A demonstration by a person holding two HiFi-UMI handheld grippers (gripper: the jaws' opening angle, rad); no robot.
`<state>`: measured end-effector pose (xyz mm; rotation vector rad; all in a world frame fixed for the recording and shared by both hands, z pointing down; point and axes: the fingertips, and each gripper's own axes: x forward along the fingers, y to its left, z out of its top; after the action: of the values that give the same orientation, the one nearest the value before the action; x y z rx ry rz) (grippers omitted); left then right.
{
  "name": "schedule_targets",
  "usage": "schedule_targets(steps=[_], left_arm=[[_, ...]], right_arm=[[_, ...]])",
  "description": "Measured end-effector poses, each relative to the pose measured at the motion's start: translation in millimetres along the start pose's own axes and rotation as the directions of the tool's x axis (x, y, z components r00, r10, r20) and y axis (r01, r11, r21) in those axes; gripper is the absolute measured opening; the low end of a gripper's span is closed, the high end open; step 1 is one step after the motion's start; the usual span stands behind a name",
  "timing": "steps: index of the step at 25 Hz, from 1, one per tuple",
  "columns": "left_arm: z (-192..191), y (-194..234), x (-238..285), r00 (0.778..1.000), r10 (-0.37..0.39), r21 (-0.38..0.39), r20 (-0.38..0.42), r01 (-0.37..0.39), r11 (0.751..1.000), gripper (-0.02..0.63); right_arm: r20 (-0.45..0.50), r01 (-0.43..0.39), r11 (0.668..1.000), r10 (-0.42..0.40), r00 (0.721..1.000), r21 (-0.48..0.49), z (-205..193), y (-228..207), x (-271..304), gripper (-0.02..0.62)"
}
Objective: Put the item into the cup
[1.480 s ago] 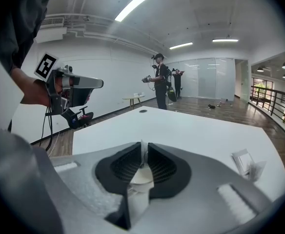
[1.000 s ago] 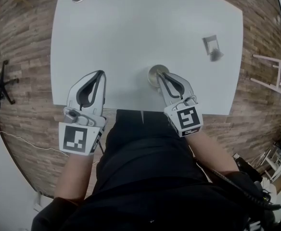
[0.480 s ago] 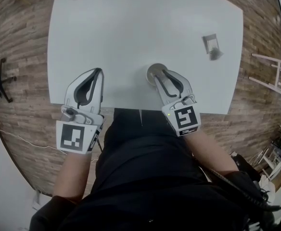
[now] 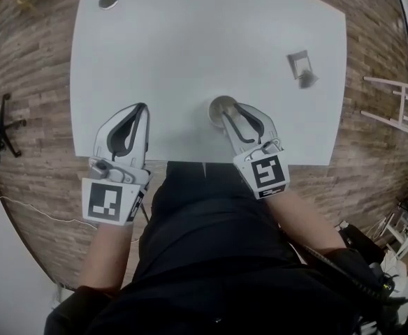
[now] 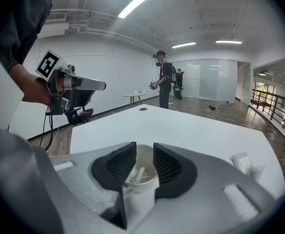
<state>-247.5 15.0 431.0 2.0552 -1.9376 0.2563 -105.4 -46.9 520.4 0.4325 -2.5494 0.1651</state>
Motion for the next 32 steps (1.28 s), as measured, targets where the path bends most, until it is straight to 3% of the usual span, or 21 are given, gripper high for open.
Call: schedule_targets(steps=[5,12,24,27,30,32], left_arm=[[9.5,-3.3,1.3,1.000,-0.005,0.013,0.011,0.005,1.000,-0.002],[31.0,-7.9,3.8,0.999,0.015,-0.047,0.040,-0.013,0.999,-0.002],[45.6,-15.3,6.2,0.997,-0.050,0.081,0.060,0.045,0.996,-0.002],[53.8,-18.5,10.5,0.994,-0.065,0.076,0.084,0.058,0.995,-0.002],[59.1,-20.4,15.0,0.990,-0.092,0.121,0.104,0.079,0.989,-0.002],[66.5,-24.0,17.8,0.989,-0.089,0.096,0.117,0.078,0.992,-0.002]], right_arm=[[0.023,0.015,1.000,-0.015,1.000,-0.014,8.1,-5.8,-3.6,0.114],[0.048,0.039,0.999,-0.039,0.998,-0.012,18.4,-13.8,-11.0,0.114],[0.088,0.112,0.993,-0.113,0.990,0.022,31.4,-37.7,-26.9,0.114],[0.103,0.128,0.992,-0.129,0.986,0.018,36.6,-43.4,-31.4,0.114],[0.117,0.147,0.989,-0.147,0.982,0.012,42.3,-49.6,-35.7,0.114],[0.123,0.161,0.987,-0.161,0.979,0.017,43.9,-54.9,-39.7,0.114]])
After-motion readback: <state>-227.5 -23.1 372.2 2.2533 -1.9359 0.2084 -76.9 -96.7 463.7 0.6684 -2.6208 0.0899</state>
